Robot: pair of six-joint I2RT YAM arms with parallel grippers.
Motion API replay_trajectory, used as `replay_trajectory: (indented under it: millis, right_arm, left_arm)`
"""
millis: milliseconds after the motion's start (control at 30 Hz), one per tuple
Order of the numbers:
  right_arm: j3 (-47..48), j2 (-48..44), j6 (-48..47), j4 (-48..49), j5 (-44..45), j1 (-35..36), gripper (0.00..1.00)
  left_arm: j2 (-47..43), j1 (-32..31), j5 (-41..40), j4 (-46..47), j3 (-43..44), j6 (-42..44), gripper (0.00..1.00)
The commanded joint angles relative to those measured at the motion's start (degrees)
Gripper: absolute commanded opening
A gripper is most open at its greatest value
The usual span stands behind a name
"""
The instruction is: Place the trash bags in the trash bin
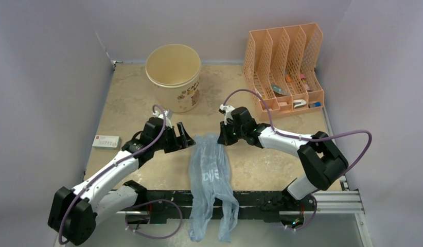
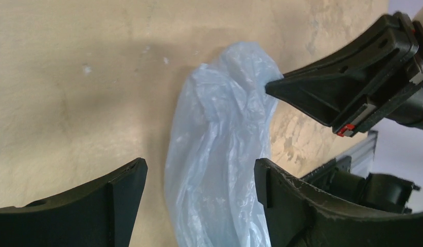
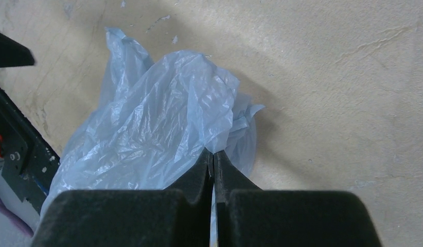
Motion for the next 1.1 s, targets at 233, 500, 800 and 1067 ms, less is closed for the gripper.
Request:
replay_trajectory:
  millis: [233, 500, 800, 1067]
  right_arm:
    - [-1.65, -2.14, 2.35, 4.99, -3.47, 1.28, 0.0]
    - [-2.34, -2.22, 3.51, 4.98, -2.39, 1.52, 0.0]
    - [-2.93, -3.64, 5.95, 7.56, -5.83, 1.65, 0.0]
    - [-3.35, -5.01, 7.27, 7.99, -6.72, 2.35, 0.02]
  left_arm:
    - [11.15, 0.67, 16.83, 16.19, -2.83, 4.06, 0.65]
    - [10.86, 0.67, 11.1, 14.81, -2.86, 4.37, 0.56]
    - [18.76, 0.67, 14.68, 16.91, -2.23, 7.59, 0.47]
    - [22.34, 0.69, 17.25, 21.78, -2.55, 9.01, 0.21]
